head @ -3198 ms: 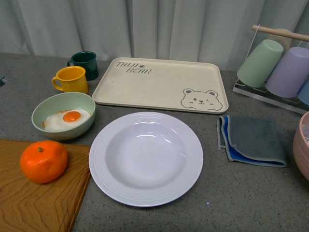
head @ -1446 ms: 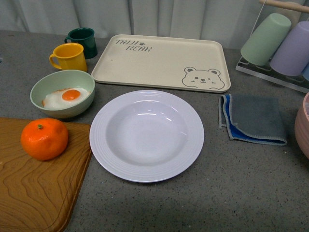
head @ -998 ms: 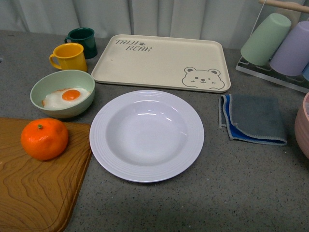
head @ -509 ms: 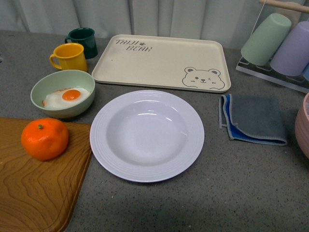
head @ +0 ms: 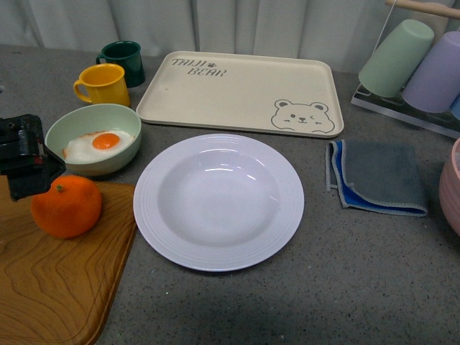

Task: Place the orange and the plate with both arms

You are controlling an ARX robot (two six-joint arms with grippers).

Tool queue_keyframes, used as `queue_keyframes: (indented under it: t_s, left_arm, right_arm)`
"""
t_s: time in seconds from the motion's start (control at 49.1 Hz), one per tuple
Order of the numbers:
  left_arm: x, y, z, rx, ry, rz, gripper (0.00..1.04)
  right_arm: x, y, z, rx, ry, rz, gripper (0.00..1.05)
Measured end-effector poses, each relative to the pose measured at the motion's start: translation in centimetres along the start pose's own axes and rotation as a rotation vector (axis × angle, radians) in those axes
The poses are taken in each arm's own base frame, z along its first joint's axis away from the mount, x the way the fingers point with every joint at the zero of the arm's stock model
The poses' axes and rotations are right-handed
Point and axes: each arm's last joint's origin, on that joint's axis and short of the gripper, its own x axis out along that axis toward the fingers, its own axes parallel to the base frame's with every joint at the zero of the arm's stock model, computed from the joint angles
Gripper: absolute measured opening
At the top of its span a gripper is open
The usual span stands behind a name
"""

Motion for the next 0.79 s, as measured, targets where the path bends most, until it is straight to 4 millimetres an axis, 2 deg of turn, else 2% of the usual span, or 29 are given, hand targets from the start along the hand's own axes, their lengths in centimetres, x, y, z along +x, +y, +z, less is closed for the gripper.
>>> queue_keyframes:
  t_s: [0.143,0.285,0.794]
  left_arm:
    - [2.4,0.1,0.2,0.001,0.045,0.023,0.98]
    - [3.5,0.4,0.1,-0.006,0.083,0.029,0.98]
    - [4.9,-0.1,0.0,0.031,0.139,0.033,0.98]
  right_arm:
    - [0.0,0.0,0.0,0.0,0.0,0.0,0.95]
    - [0.0,0.0,0.0,0.0,0.0,0.0,0.95]
    - [0.0,0.0,0.0,0.0,0.0,0.0,0.95]
